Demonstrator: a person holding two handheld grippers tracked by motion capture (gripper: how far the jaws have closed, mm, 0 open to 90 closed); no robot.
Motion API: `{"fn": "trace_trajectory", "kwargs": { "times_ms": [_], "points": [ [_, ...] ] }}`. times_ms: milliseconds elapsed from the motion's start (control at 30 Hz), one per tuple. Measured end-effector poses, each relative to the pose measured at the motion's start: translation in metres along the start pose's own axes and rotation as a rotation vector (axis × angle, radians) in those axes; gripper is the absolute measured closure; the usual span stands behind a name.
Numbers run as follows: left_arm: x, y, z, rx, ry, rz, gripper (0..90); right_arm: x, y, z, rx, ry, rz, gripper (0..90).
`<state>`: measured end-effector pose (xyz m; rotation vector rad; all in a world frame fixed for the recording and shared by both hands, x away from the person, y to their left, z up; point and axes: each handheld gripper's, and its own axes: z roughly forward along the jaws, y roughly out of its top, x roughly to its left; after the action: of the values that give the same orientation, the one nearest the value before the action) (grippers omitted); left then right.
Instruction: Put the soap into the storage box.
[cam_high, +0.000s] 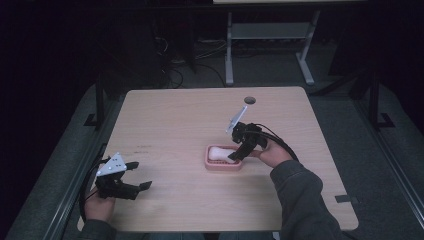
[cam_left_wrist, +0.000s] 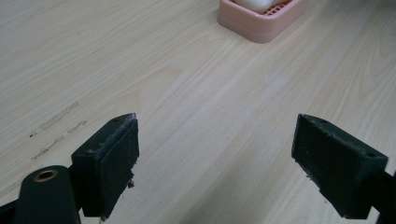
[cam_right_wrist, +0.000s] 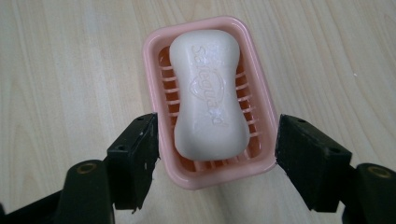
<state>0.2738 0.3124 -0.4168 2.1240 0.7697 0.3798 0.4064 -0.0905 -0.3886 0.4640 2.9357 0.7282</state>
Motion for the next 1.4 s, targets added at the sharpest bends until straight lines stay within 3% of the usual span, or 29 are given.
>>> {"fn": "trace_trajectory", "kwargs": {
  "times_ms": [133, 333, 433, 567, 933, 1400],
  "points": [
    [0.0, 0.0, 0.0, 0.003, -0.001, 0.002, 14.8, 0.001, -0.004, -0.004, 0.005, 0.011, 0.016, 28.3],
    [0.0, 0.0, 0.0, 0.005, -0.001, 0.003, 14.8, 0.003, -0.009, -0.01, 0.005, -0.008, 0.01, 28.2],
    [0.0, 0.0, 0.0, 0.006, -0.001, 0.005, 14.8, 0.003, -0.017, -0.013, -0.023, -0.012, 0.025, 28.4],
    [-0.001, 0.0, 0.001, 0.009, -0.003, 0.002, 14.8, 0.003, -0.027, -0.013, -0.009, -0.003, 0.053, 28.1],
    [-0.001, 0.0, 0.002, 0.011, -0.003, 0.005, 14.8, 0.007, -0.049, -0.019, -0.027, -0.029, 0.057, 27.5],
    [-0.002, 0.001, 0.003, 0.02, -0.003, 0.009, 14.8, 0.011, -0.076, -0.029, -0.055, -0.035, 0.109, 27.3]
  ]
}}
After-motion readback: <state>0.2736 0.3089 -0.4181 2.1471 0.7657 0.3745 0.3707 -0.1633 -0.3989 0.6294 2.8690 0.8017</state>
